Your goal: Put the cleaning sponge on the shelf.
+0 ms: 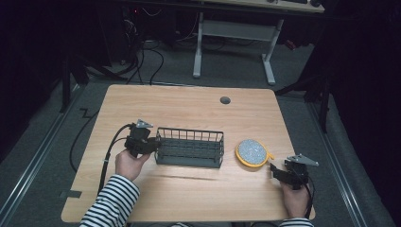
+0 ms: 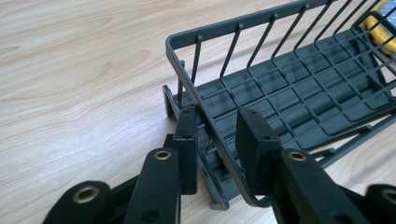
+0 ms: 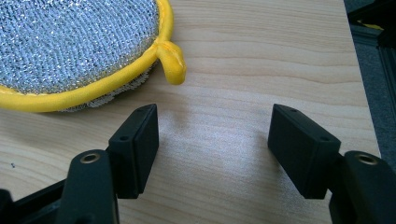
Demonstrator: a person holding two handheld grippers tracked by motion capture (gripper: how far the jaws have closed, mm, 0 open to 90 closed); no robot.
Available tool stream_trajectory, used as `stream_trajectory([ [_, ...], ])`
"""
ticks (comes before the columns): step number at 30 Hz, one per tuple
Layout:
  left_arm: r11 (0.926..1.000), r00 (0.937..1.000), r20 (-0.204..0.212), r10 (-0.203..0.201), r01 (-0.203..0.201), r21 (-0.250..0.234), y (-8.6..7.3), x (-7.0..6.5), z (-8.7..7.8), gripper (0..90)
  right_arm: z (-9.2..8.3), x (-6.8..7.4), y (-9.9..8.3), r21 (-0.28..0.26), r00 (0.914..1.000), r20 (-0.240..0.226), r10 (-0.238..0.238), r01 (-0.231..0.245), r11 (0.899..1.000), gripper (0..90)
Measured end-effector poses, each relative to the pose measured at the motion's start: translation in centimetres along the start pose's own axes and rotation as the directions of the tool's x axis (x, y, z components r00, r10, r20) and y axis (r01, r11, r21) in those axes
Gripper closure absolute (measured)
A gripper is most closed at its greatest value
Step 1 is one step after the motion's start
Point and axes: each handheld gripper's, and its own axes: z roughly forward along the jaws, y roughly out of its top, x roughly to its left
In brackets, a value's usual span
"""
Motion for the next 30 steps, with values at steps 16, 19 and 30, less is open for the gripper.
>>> stream_trajectory([
  [16, 0.9982, 0.9967, 0.055, 0.059, -0.06, 0.009, 0.1, -1.9, 0.4, 69.7, 0.0, 0.0, 0.0, 0.001, 1.0, 0.0, 0.0, 0.0, 1.0, 33.8],
  [19, 0.9978, 0.9957, 0.066, 0.065, -0.066, 0.007, 0.1, -2.3, 0.5, 69.6, 0.0, 0.0, 0.0, -0.001, 1.0, -0.001, 0.001, -0.001, 1.0, 33.9],
  [30, 0.9984, 0.995, 0.09, 0.044, -0.04, -0.04, 0.3, -2.1, 0.3, 44.5, 0.0, 0.0, 0.0, -0.001, 1.0, -0.001, 0.001, -0.001, 1.0, 33.8],
])
